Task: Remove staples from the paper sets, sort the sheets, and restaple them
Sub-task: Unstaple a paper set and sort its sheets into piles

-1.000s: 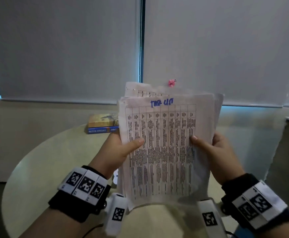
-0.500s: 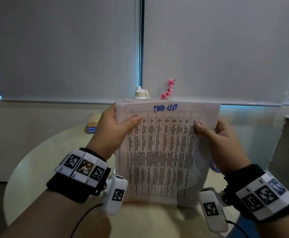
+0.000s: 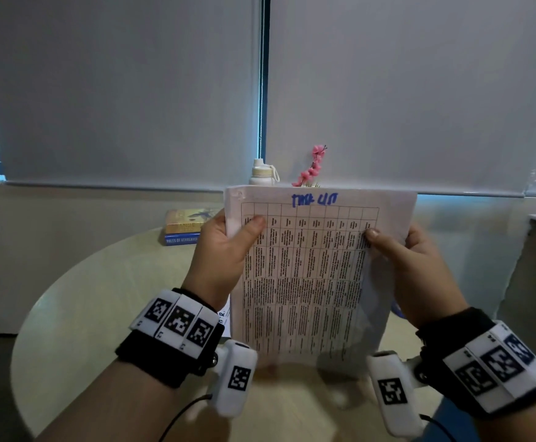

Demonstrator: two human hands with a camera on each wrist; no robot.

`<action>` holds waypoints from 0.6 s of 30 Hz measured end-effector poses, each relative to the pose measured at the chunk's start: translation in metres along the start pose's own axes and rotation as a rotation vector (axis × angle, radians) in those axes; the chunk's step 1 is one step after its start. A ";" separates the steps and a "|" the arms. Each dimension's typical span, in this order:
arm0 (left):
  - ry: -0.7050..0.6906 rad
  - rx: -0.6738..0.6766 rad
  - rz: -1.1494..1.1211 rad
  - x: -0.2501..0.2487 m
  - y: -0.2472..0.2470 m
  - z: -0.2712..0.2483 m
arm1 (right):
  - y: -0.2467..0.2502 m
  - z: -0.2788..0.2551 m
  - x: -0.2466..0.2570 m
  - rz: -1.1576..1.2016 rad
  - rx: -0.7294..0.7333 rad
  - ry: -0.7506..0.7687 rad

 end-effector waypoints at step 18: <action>-0.218 0.110 0.090 -0.009 -0.033 -0.008 | -0.120 -0.019 0.055 -1.386 0.125 0.750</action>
Point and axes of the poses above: each hand's wrist, its own z-axis towards the middle knuckle, its own y-axis out of the back of the hand, x = y × z, the point moved 5 cm from there along z, towards the middle knuckle, and after that the axes turned 1 degree about -x, right-handed, at the moved point
